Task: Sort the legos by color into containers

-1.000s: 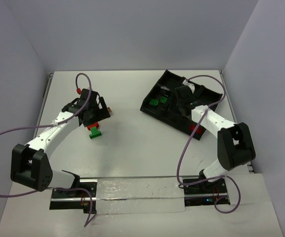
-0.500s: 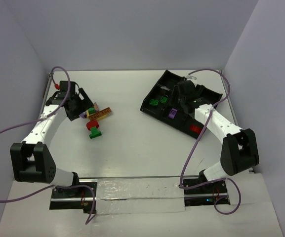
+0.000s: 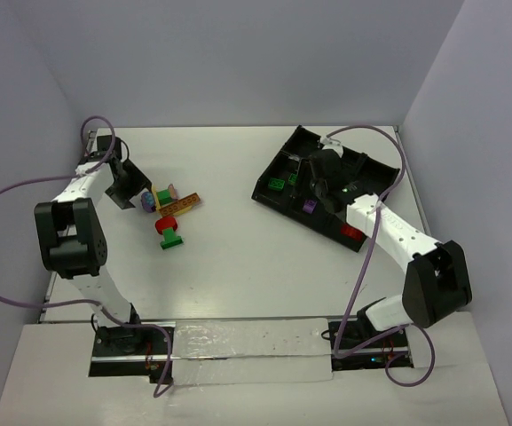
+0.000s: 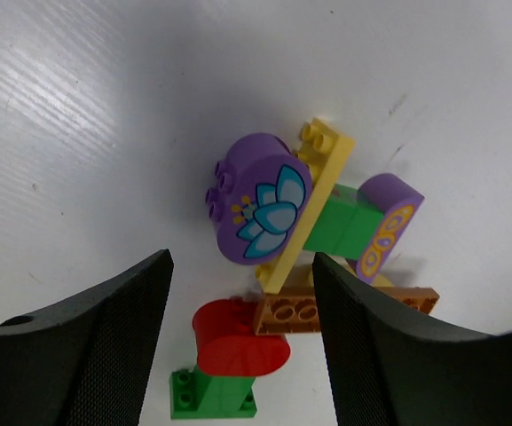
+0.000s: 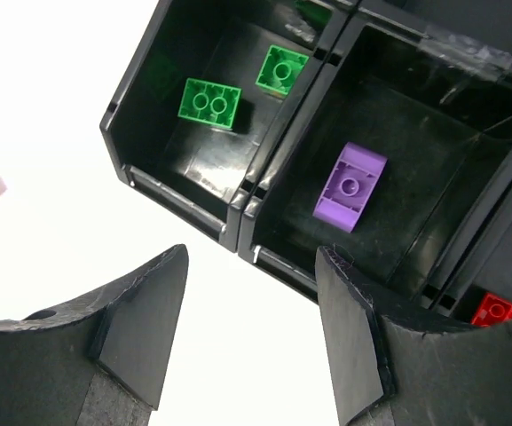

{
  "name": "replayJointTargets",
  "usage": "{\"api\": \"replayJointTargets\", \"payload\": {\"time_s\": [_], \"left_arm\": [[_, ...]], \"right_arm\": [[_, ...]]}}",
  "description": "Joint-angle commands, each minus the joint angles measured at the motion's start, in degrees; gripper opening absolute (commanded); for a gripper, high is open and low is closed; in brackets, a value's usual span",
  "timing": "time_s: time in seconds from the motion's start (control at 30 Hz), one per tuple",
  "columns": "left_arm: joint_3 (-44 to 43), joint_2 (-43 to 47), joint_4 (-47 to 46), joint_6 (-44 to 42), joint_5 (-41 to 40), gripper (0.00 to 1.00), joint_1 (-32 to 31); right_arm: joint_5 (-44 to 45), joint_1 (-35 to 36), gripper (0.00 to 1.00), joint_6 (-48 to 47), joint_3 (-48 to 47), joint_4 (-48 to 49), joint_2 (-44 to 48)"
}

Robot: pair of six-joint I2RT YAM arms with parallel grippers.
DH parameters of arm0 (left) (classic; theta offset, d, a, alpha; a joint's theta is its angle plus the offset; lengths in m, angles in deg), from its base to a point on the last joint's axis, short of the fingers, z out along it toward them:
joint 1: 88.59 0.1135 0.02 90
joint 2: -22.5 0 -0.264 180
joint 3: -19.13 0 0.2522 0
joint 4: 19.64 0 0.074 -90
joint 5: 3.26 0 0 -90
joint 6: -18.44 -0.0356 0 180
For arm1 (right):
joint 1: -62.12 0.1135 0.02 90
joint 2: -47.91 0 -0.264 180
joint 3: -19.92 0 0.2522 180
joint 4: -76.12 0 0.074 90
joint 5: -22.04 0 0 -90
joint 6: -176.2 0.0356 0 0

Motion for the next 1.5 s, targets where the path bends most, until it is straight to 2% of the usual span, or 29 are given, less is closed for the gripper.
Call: {"api": "replayJointTargets", "payload": {"time_s": [0.0, 0.1, 0.33, 0.47, 0.57, 0.67, 0.73, 0.83, 1.2, 1.4, 1.47], "left_arm": [[1.7, 2.3, -3.9, 0.0, 0.7, 0.73, -0.5], [5.8, 7.1, -6.8, -2.1, 0.7, 0.77, -2.3], [15.4, 17.1, -3.6, -4.0, -1.5, 0.98, -9.7], [19.6, 20.9, -2.0, -0.9, -5.1, 0.98, -12.7], [21.4, 22.0, -2.2, 1.3, -7.3, 0.94, -16.3], [20.4, 18.4, -2.1, 3.7, -11.1, 0.79, -19.5], [20.0, 16.0, -2.0, 4.2, -13.7, 0.73, -21.1], [20.0, 15.1, -2.7, 4.7, -13.7, 0.69, -21.2], [21.0, 12.4, -3.9, 5.2, -18.4, 0.7, -21.6], [21.6, 9.5, -4.7, 5.9, -16.5, 0.47, -21.7], [22.4, 10.4, -5.4, 6.4, -15.6, 0.31, -22.1]], "right_arm": [[-0.2, 1.5, 0.67, 0.1, -2.0, 0.0, -0.7], [-0.4, 2.1, 0.67, -0.1, -2.5, -0.1, -1.4], [0.3, 5.0, 0.67, -0.8, -4.4, -0.6, -3.9], [0.2, 5.9, 0.68, -0.2, -4.3, -0.4, -4.2], [-0.2, 6.3, 0.68, 0.3, -3.7, -0.1, -4.1], [-0.7, 6.5, 0.68, 0.9, -3.3, 0.7, -4.3], [-0.5, 6.8, 0.68, 1.1, -3.1, 0.6, -4.2], [-0.1, 7.3, 0.68, 1.1, -2.7, 0.5, -3.8], [0.5, 7.2, 0.69, 0.7, -2.3, -0.2, -2.9], [0.3, 7.2, 0.69, 0.9, -2.4, -0.1, -2.9], [0.4, 7.2, 0.69, 1.0, -2.4, -0.2, -2.6]]}}
